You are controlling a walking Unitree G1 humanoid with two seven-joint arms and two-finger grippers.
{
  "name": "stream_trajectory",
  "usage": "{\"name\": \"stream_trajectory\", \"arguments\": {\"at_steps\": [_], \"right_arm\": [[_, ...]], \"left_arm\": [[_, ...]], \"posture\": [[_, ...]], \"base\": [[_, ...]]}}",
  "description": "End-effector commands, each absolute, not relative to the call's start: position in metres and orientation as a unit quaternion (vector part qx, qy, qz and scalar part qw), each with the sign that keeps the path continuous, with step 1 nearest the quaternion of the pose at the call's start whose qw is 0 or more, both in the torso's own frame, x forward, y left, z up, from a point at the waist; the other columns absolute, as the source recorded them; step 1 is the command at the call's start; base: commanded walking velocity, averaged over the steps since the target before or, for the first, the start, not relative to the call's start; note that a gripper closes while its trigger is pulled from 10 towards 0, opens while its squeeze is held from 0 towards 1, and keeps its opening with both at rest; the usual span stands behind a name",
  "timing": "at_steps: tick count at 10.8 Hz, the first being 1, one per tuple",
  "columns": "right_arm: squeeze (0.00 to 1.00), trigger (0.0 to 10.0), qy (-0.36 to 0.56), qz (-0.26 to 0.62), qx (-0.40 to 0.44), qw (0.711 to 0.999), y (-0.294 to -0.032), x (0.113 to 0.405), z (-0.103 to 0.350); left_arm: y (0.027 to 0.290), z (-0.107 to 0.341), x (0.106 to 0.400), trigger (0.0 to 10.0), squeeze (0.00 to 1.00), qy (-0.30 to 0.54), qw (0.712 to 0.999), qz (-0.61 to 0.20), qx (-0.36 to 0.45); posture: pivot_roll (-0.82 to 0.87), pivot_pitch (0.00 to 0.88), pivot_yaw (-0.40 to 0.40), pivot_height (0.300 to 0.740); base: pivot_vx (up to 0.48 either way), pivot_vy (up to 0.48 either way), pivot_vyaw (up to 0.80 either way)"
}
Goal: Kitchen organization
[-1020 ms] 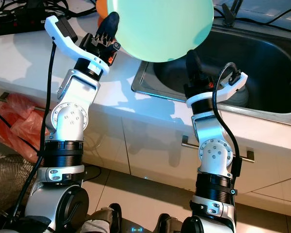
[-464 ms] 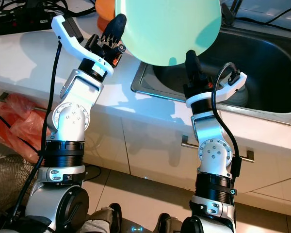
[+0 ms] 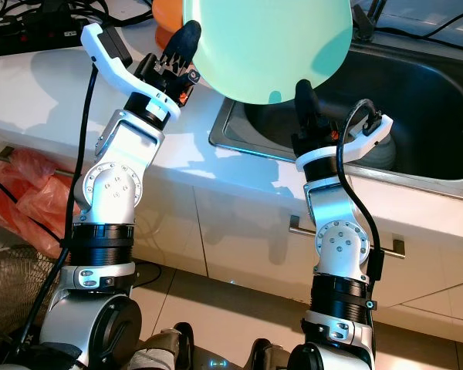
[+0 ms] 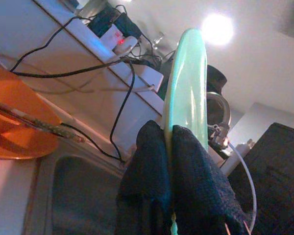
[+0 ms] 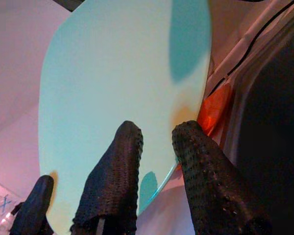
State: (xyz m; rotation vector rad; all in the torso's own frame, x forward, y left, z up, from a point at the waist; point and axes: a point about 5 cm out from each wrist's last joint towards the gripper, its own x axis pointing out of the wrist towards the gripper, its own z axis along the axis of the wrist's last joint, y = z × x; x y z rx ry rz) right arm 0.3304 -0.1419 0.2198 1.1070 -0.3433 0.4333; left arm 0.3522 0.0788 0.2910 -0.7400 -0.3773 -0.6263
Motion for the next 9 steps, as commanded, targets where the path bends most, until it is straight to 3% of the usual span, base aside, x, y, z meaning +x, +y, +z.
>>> {"name": "stream_trajectory", "arguments": {"at_steps": [1, 9], "right_arm": [[0.0, 10.0, -0.145, 0.204, 0.517, 0.819, -0.1389, 0.3299, 0.2123], [0.0, 10.0, -0.138, 0.205, 0.517, 0.819, -0.1362, 0.3311, 0.2095]], "left_arm": [[0.0749, 0.3089, 0.3449, 10.0, 0.0, -0.218, 0.857, -0.317, -0.344], [0.0791, 0.3116, 0.3465, 10.0, 0.0, -0.227, 0.855, -0.308, -0.35]], "posture": [[0.12, 0.185, -0.029, 0.74], [0.13, 0.179, -0.03, 0.74]], "base": [[0.0, 0.0, 0.0], [0.0, 0.0, 0.0]]}}
